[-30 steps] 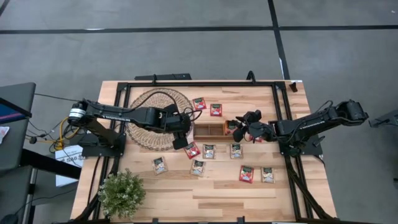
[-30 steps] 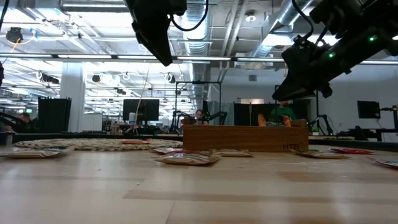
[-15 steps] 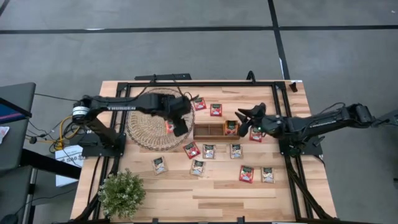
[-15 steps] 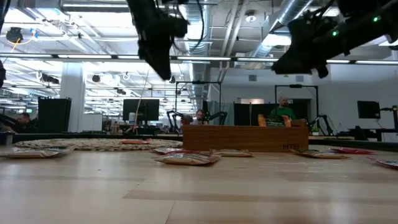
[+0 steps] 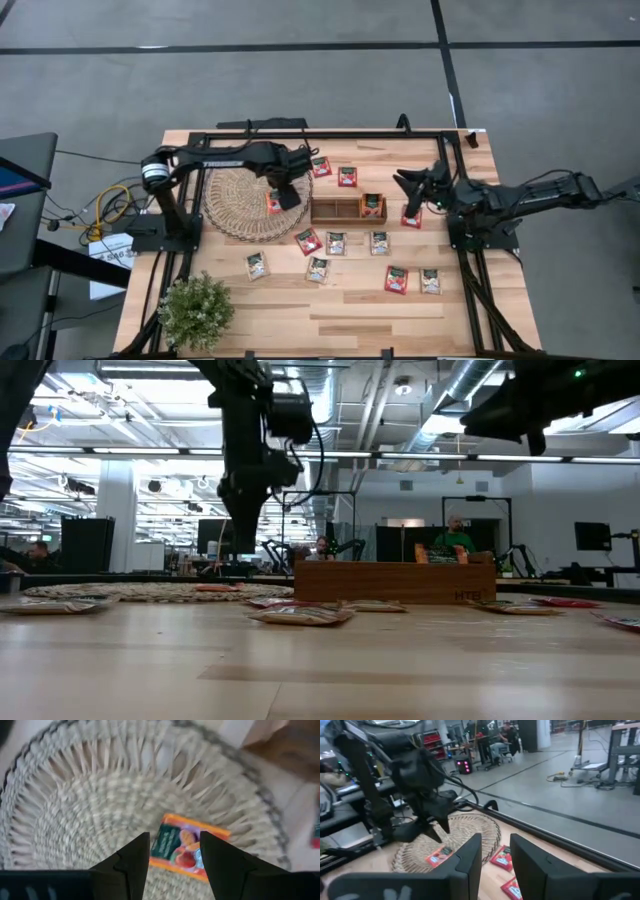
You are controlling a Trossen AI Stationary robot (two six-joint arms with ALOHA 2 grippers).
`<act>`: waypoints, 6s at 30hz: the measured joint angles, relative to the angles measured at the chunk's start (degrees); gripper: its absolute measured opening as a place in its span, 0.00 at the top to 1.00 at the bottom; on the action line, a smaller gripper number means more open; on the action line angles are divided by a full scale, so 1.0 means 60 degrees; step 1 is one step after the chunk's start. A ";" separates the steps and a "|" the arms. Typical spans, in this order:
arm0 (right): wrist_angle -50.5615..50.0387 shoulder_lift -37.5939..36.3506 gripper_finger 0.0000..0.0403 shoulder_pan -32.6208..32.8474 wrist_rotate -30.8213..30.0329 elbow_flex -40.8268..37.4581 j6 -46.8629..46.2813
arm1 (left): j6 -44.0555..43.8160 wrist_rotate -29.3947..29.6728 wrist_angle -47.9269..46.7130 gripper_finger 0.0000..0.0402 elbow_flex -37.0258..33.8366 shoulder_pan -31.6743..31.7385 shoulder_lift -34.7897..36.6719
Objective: Pick & Place Tea
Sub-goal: Put the orange tea bag into the right section of the wooden organizer
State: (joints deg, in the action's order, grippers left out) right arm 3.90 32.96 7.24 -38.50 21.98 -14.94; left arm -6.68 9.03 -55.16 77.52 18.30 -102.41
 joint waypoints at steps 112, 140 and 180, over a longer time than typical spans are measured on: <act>-0.2028 -0.2810 0.77 0.0103 0.0933 -0.0015 -0.0021 | 0.0436 -0.0047 -0.0782 1.00 0.0077 0.0551 0.0211; -0.2262 -0.2810 0.77 0.0103 0.0966 -0.0015 -0.0022 | 0.0378 -0.0871 0.0113 0.86 -0.0721 0.1334 -0.0071; -0.2364 -0.2810 0.77 0.0103 0.0955 -0.0015 -0.0270 | 0.0191 -0.1094 0.1350 0.70 -0.1082 0.1709 -0.1286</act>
State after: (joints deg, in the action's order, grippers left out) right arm -10.28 16.10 7.86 -32.77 21.89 -16.56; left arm -5.54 2.47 -47.06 71.02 28.56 -110.13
